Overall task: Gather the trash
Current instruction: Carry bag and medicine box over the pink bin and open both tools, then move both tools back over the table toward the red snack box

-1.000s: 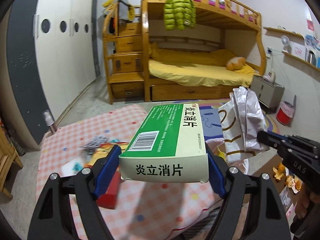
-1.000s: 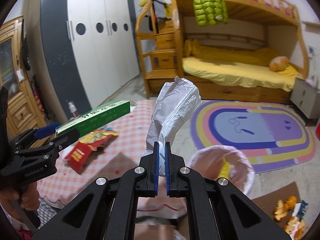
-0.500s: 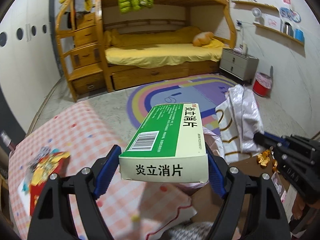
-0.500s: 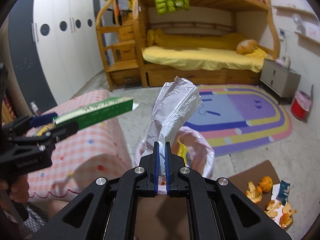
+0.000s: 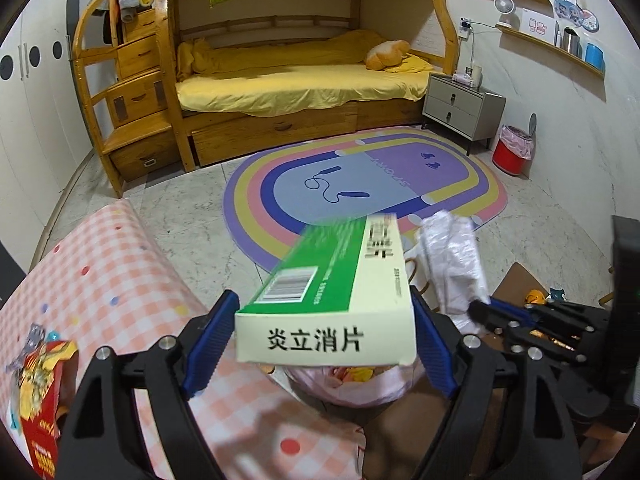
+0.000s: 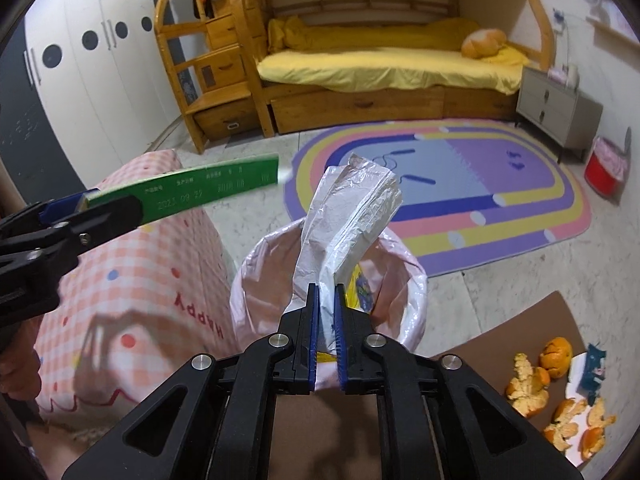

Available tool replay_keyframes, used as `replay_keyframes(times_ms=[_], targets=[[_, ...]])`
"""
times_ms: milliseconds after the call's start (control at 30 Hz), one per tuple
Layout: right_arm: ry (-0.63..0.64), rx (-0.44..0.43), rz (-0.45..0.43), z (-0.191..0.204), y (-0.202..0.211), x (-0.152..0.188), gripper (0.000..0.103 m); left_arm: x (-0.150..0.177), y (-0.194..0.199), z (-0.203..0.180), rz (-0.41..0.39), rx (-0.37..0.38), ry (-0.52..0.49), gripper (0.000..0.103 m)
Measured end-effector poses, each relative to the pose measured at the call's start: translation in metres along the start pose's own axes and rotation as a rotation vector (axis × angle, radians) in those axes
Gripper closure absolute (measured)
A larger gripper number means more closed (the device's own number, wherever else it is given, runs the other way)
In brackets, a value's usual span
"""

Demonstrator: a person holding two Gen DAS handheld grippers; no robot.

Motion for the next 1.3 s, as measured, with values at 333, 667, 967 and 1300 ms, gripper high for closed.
replay_keyframes(times_ms=[333,667,967,1300], targets=[[-0.061,-0.018,-0.002,0.005,0.015,-0.011,0.065,0.001,0.028,0.036,-0.025,-0.058,0.068,0.017],[0.014,-0.129,-0.114,0.067,0.076,-0.045,0.065,0.012,0.114,0.091,-0.099,-0.218,0.136,0.017],[0.162,-0.261,-0.127,0.153,0.102,-0.039,0.065,0.030,0.195,0.130,-0.172,-0.322,0.175,0.011],[0.265,-0.427,-0.072,0.245,0.104,-0.011,0.064,0.090,0.256,0.209,-0.141,-0.540,0.274,0.013]])
Point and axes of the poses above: each gripper's, at about its wrist camera, not at the fingertips, and y roughly against the way its jaws point, z to its left, x to its underside, the point moved 9 cm from there along -y, roughly the way its jaws point, and after that the axes turned 15 degrees about -z, right-handed, at the moved point
